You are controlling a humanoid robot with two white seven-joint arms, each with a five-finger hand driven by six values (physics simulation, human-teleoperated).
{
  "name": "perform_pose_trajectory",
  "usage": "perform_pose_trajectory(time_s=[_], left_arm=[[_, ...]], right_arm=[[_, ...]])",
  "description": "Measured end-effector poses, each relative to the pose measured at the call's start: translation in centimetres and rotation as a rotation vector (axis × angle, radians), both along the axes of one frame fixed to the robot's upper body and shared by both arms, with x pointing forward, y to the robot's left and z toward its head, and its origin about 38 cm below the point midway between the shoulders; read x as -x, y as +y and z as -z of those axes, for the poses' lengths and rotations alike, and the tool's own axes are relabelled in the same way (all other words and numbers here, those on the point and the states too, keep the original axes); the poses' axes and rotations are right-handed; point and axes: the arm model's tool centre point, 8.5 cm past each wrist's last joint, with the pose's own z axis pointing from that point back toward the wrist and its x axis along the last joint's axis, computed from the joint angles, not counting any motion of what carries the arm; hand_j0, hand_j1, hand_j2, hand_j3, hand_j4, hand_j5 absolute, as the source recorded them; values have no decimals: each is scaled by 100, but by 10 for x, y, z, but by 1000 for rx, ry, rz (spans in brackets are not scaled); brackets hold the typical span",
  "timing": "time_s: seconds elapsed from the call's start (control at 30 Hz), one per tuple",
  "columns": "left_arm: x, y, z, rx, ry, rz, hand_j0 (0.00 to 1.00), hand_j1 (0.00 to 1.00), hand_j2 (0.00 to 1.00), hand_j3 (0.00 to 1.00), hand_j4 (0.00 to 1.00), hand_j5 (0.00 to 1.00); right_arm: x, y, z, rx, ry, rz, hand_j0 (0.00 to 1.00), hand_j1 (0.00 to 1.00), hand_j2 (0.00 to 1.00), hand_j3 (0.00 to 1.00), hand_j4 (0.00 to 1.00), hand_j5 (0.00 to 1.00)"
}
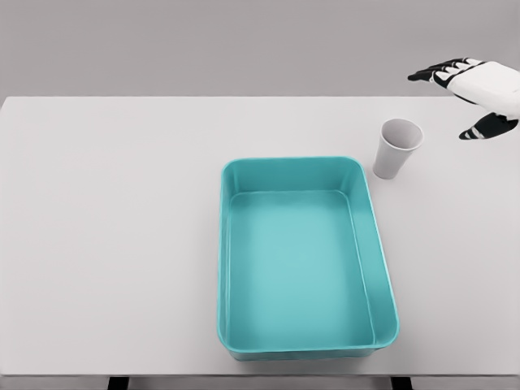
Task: Put the paper cup into the basket with your right arm
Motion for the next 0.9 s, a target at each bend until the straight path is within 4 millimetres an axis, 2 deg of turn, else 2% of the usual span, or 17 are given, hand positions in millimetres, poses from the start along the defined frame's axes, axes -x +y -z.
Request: perform_pose_trajectory(time_s=[0.13, 0.23, 0.37, 0.47, 0.6, 0.77, 0.8, 0.9], left_arm=[[0, 0, 0, 0, 0, 0, 100, 100, 100, 100, 100, 100], [0, 0, 0, 0, 0, 0, 100, 100, 100, 100, 100, 100], [0, 0, 0, 0, 0, 0, 100, 100, 100, 100, 100, 100], [0, 0, 0, 0, 0, 0, 100, 100, 100, 100, 100, 100], [0, 0, 0, 0, 0, 0, 100, 100, 100, 100, 100, 100], [0, 0, 0, 0, 0, 0, 100, 100, 100, 100, 100, 100], [0, 0, 0, 0, 0, 0, 100, 100, 100, 100, 100, 100], [0, 0, 0, 0, 0, 0, 100, 100, 100, 100, 100, 100]], right_arm=[[-1, 4, 1, -16, -3, -10, 100, 100, 100, 100, 100, 100], [-4, 9, 6, -92, 42, -17, 100, 100, 100, 100, 100, 100], [-16, -34, 24, -316, 260, 78, 100, 100, 100, 100, 100, 100], [-21, -58, 32, -461, 330, 133, 100, 100, 100, 100, 100, 100], [-32, -83, 55, -624, 381, 219, 100, 100, 100, 100, 100, 100], [-41, -101, 72, -713, 394, 297, 100, 100, 100, 100, 100, 100], [-45, -100, 69, -726, 387, 298, 100, 100, 100, 100, 100, 100], [-49, -96, 80, -751, 404, 306, 100, 100, 100, 100, 100, 100]])
